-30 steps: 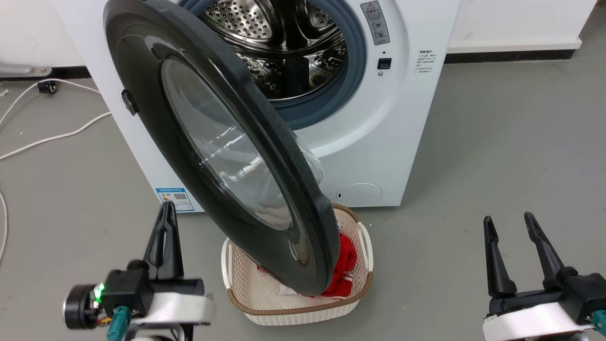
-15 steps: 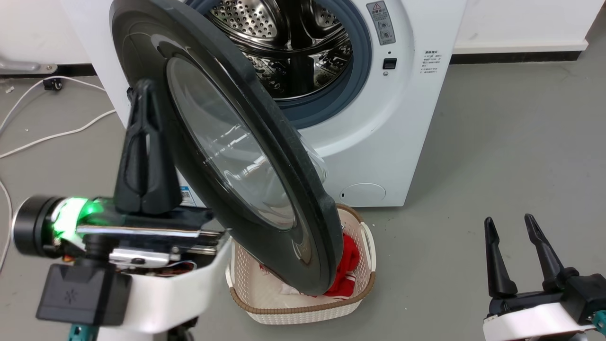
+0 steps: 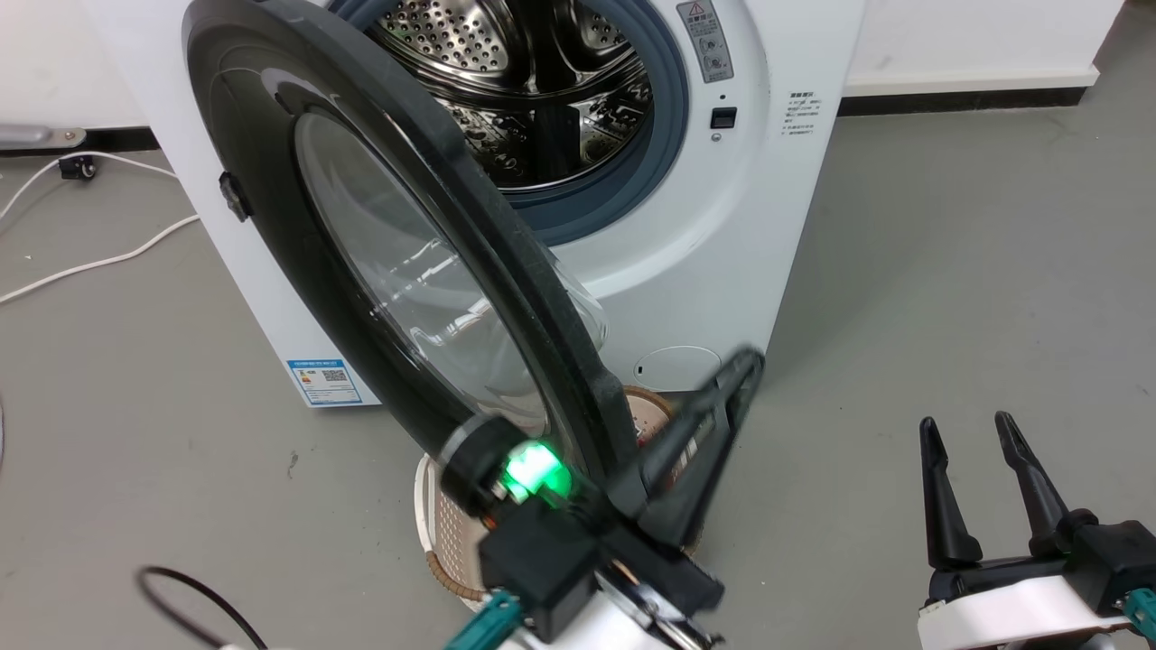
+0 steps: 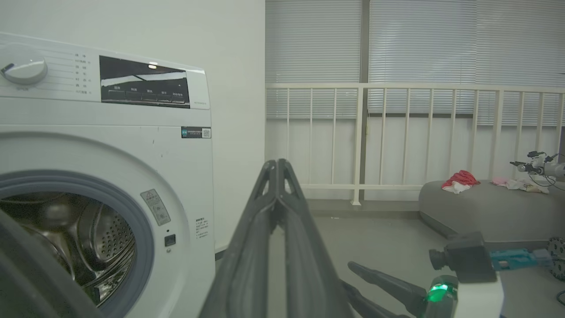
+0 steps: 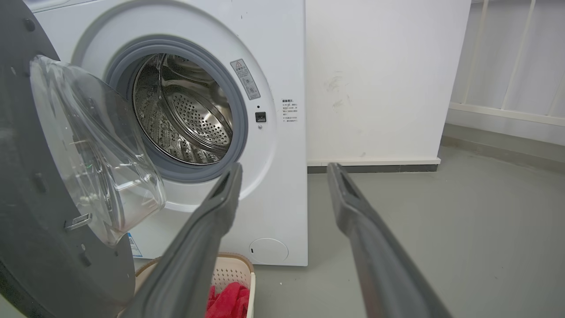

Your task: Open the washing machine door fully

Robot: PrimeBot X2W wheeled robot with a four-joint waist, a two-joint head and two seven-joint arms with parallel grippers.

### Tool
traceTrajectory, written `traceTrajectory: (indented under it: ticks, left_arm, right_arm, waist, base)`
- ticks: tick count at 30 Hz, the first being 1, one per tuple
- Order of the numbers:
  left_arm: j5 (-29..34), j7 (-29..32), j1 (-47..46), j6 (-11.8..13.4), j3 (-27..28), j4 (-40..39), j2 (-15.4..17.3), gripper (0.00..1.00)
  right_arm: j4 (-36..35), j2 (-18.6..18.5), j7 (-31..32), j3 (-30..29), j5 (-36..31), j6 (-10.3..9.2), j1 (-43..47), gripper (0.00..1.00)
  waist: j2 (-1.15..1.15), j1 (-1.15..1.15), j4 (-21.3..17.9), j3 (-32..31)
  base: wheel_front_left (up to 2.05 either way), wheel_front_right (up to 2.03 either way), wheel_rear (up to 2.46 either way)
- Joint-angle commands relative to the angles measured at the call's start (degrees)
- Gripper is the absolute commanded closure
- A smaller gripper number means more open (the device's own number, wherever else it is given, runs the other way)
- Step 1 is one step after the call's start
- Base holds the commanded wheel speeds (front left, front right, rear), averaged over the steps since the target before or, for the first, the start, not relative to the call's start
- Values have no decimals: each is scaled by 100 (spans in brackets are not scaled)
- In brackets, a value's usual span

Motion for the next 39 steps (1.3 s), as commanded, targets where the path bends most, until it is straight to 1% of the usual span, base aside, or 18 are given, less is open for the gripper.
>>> traceTrajectory:
  ticks: [1,6,10,21,26,29,35,39]
  left_arm:
    - [-94,107,152,36,-87,124,7,100]
    - [-280,546,683,202,-261,676,83,100]
    - [-264,625,821,345,-186,1066,148,100]
    - [-441,190,95,518,-76,2088,43,100]
    - [-655,70,-141,676,-76,2465,17,100]
    - [-759,27,-232,813,-74,2643,9,100]
    - [-850,-54,-342,1072,-43,2873,18,100]
    - [-848,-69,-410,1160,-18,2957,27,100]
  right_arm:
    - [21,19,-10,9,11,-4,-16,0]
    - [83,19,-9,37,57,-4,20,0]
    - [119,19,-9,47,74,-4,-7,0]
    - [237,19,-8,164,108,-4,-120,0]
    - [284,19,-8,206,135,-4,-114,0]
    - [307,19,-8,225,156,-4,-108,0]
    - [354,19,17,279,229,-4,-126,0]
    - [367,19,28,293,250,-4,-144,0]
  waist:
    - [0,0,-20,-1]
    - [0,0,-53,8]
    - [0,0,-50,39]
    - [0,0,-167,81]
    - [0,0,-222,86]
    - [0,0,-233,92]
    - [0,0,-228,112]
    - [0,0,-217,125]
  base:
    - [0,0,0]
    - [0,0,0]
    - [0,0,0]
    - [0,0,0]
    - [0,0,0]
    - [0,0,0]
    - [0,0,0]
    - [0,0,0]
